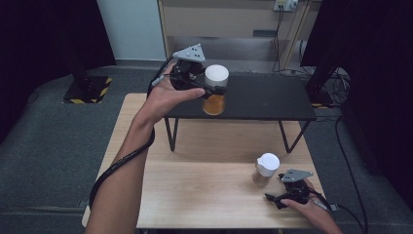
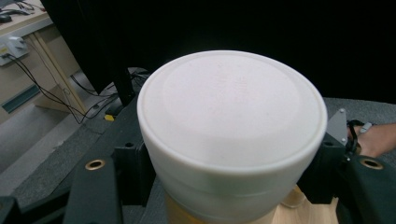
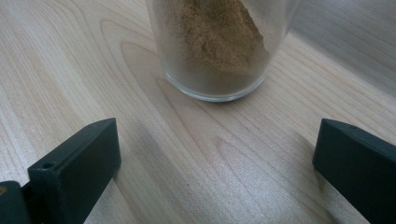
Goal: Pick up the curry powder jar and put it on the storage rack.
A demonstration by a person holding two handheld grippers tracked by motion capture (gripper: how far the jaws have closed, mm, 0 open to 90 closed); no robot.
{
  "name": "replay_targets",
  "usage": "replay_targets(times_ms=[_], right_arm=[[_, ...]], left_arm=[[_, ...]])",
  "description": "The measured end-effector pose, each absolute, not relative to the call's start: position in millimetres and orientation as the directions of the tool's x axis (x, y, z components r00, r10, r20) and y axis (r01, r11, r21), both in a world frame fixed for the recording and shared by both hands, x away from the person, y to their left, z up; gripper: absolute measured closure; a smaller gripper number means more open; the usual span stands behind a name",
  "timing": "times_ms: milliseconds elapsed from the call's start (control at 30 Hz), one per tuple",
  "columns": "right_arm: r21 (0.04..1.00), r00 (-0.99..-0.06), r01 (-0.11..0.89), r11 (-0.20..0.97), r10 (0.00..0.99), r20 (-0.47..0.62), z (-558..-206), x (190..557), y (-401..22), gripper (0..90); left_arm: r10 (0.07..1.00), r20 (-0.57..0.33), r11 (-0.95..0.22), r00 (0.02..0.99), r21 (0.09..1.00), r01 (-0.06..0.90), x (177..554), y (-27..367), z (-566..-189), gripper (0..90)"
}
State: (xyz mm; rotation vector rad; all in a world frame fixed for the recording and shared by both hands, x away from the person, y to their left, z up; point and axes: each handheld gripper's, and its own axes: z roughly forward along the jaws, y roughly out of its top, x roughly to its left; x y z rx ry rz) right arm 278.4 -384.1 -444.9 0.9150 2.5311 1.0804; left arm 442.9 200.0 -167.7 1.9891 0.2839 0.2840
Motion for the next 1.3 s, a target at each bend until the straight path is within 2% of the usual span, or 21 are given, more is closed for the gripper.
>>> replay_targets(times_ms=[1300], right_arm=[[0.715,-0.774,0.455,0.530,0.632,0.024,-445,277,-385,1.6]], left_arm=[[0.400,0.016,-0.429,0.916,0.887,0.172,481,201,-198,33.0]])
